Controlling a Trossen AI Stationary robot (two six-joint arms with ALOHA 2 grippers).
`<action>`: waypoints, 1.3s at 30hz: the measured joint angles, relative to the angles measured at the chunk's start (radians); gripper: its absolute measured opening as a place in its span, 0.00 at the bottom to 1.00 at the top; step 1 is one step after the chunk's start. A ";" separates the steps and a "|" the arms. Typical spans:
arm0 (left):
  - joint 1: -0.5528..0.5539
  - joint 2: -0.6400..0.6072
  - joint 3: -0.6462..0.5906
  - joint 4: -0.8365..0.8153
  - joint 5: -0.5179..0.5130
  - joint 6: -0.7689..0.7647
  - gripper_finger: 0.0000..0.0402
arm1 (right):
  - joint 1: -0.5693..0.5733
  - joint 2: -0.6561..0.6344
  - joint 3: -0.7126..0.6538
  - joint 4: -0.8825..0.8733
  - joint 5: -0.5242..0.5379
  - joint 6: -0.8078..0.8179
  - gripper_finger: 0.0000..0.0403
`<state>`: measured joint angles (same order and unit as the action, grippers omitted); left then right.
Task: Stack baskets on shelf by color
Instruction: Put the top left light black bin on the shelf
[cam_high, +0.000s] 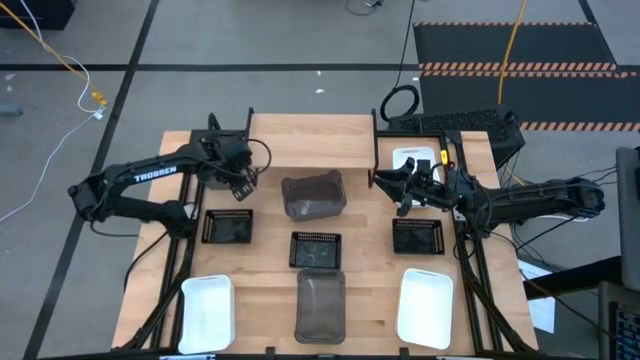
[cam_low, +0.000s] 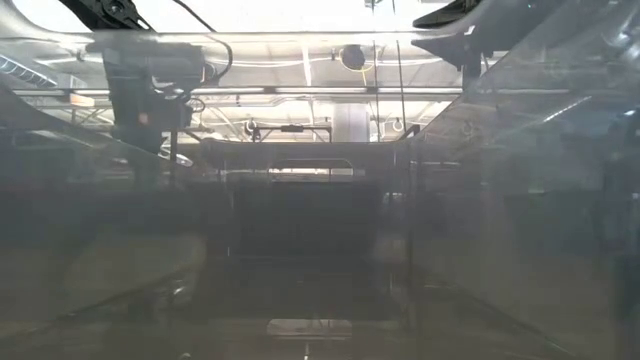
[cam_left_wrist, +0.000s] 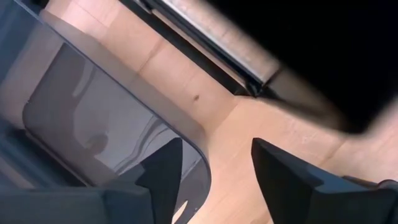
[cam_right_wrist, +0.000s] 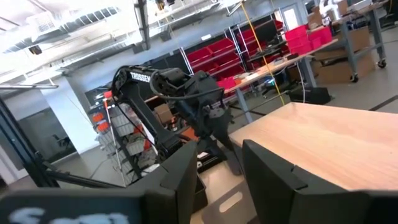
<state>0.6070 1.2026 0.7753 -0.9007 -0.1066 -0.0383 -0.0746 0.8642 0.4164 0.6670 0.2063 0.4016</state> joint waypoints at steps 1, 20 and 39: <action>0.002 0.000 0.000 -0.001 0.001 -0.007 0.46 | 0.000 0.000 0.000 0.000 0.000 0.001 0.31; -0.042 -0.109 -0.003 -0.035 0.002 -0.195 0.58 | 0.000 0.000 0.001 -0.058 -0.001 -0.003 0.31; -0.138 -0.111 0.065 -0.106 -0.005 -0.096 0.62 | -0.011 0.000 0.001 -0.074 -0.002 0.020 0.31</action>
<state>0.4686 1.0915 0.8400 -1.0065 -0.1118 -0.1346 -0.0856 0.8639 0.4171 0.5927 0.2047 0.4212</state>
